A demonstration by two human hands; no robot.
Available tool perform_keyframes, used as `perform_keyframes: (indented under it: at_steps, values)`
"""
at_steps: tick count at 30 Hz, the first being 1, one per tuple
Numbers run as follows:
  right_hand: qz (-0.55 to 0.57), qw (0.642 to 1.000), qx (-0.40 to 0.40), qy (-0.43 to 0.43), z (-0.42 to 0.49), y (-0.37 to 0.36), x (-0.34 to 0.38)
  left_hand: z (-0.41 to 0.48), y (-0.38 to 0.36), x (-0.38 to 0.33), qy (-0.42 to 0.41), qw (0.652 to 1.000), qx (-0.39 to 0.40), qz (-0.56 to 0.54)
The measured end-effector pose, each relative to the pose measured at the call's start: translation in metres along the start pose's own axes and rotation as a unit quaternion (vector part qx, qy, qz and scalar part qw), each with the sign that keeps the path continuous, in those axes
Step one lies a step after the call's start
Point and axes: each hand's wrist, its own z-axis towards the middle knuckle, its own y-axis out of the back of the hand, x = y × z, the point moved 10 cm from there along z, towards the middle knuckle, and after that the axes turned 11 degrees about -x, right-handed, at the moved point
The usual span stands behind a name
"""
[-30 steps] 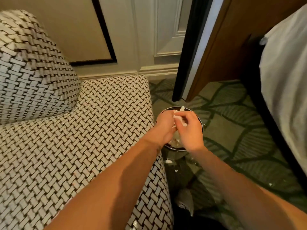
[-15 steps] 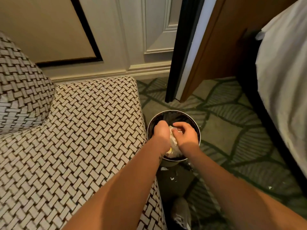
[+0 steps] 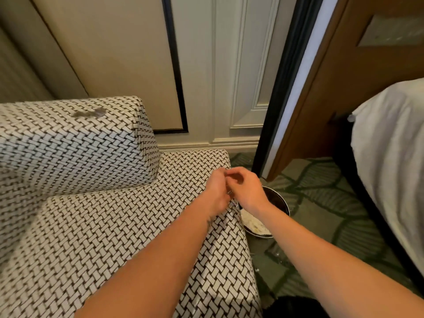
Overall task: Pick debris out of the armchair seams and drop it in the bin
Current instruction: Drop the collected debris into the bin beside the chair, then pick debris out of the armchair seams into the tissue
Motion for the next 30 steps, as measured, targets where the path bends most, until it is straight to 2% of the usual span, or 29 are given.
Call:
perform_keyframes:
  at_steps: [9,17,25,30]
  values:
    - [-0.021,0.991,0.073,0.109,-0.061,-0.090,0.133,-0.070,0.134,-0.083,-0.095,0.994,-0.040,-0.039]
    - [-0.010,0.975,0.133,0.179,-0.061,-0.182,0.229,-0.081,0.250,-0.171,-0.149,0.972,-0.146,-0.107]
    - [-0.143,0.949,0.117,0.256,0.013,-0.232,0.266,-0.050,0.265,-0.235,-0.171,0.956,-0.189,-0.147]
    - [-0.245,0.914,0.149,0.286,0.045,-0.265,0.261,-0.026,0.278,-0.246,-0.150,0.946,-0.240,-0.161]
